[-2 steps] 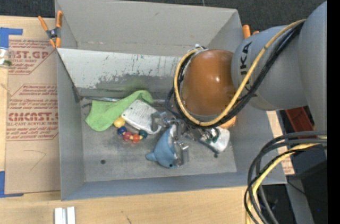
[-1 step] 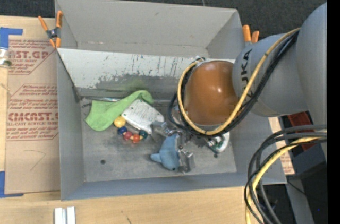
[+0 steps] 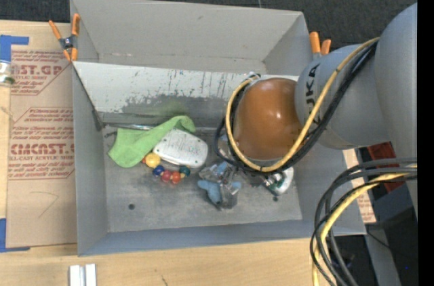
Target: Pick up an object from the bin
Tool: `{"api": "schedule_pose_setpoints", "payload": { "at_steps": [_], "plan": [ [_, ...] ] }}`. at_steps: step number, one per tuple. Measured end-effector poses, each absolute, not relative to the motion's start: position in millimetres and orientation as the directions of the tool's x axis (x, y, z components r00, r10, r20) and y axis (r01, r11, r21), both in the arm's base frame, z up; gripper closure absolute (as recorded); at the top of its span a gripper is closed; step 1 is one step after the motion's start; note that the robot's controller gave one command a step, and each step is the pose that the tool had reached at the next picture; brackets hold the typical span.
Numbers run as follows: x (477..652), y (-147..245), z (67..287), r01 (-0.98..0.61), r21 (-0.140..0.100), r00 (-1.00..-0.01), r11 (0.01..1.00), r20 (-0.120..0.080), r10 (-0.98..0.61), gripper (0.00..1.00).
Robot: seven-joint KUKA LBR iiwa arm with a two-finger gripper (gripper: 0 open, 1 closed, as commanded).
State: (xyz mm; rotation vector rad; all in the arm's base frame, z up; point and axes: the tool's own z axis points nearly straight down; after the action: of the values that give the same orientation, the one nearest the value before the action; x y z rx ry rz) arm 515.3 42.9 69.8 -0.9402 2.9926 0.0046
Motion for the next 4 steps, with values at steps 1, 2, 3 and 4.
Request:
{"api": "schedule_pose_setpoints", "payload": {
  "at_steps": [1,2,3,4],
  "plan": [
    [515.3,43,70,-0.572,0.001,-0.82,0.82,-0.005,-0.572,1.0],
    [514.4,43,72,-0.572,0.003,-0.82,0.82,-0.004,-0.572,1.0],
    [513.0,43,87,-0.572,0.005,-0.82,0.82,0.001,-0.572,1.0],
    [515.3,44,105,-0.572,0.001,-0.82,0.82,-0.007,-0.572,1.0]
  ]
}}
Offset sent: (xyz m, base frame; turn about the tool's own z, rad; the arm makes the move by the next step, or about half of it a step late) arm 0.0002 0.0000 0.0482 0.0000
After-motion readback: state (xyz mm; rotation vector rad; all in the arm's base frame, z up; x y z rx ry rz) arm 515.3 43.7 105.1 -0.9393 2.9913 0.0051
